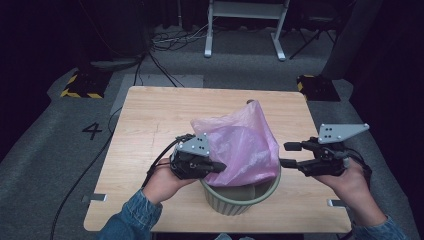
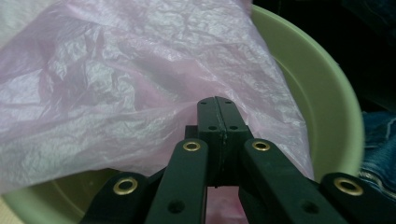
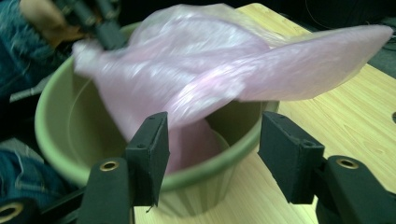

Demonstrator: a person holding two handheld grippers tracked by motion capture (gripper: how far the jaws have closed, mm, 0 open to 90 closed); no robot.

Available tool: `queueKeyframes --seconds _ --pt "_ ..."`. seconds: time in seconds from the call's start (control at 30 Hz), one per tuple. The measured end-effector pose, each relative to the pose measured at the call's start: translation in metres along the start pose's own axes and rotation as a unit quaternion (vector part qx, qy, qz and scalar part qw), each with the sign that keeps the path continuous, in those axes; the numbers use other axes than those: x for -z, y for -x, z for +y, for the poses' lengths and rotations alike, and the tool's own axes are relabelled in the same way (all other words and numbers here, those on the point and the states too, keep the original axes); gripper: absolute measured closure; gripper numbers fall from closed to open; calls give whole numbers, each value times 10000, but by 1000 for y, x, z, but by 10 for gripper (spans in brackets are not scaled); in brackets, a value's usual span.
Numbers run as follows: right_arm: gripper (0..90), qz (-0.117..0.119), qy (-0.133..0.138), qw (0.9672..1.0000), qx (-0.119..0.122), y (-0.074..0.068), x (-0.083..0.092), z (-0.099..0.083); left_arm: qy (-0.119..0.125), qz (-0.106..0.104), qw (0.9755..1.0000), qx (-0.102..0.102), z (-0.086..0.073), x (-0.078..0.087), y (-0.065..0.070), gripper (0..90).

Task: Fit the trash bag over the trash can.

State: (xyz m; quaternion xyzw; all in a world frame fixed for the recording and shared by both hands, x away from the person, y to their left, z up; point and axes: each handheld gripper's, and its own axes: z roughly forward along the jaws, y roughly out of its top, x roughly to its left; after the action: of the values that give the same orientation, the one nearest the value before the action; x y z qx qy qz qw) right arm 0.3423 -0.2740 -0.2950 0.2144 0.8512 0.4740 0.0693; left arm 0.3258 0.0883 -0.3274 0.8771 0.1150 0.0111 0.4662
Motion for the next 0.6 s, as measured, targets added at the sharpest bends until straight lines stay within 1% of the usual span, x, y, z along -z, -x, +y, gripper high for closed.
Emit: queueKeyframes --seconds 0.07,0.13,0.2,0.27,0.3,0.33,0.37,0.4,0.43,0.5,0.6 --pt "423 -42 97 9999 -98 3 -4 6 2 -32 10000 -48 0 0 4 898" --pt "423 -80 215 9996 -177 7 -10 13 6 -83 10000 -47 0 0 6 899" --pt "418 -104 243 9992 -298 12 -17 20 12 -110 9999 -37 -1 -1 6 898" --pt "438 63 238 9989 -402 15 -28 25 46 -132 9999 -12 -3 -1 5 898" --pt "513 182 162 9989 -393 14 -34 27 86 -134 9999 10 -4 -1 5 898" --pt "607 291 33 9992 -272 11 -39 28 121 -122 9999 17 -4 0 5 897" --pt "678 337 -89 9993 -112 7 -44 28 184 -103 9998 45 -5 2 4 892" --pt "741 401 -224 9989 -12 2 -49 28 236 -93 9997 74 -6 3 3 852" --pt "774 466 -360 9982 85 -3 -54 27 273 -119 9995 85 -6 5 2 829" --pt "815 561 -559 9966 247 -13 -62 25 279 -76 9996 23 -6 5 3 795" --pt "825 665 -775 9938 435 -25 -68 20 292 -103 9995 -23 -4 4 5 755"
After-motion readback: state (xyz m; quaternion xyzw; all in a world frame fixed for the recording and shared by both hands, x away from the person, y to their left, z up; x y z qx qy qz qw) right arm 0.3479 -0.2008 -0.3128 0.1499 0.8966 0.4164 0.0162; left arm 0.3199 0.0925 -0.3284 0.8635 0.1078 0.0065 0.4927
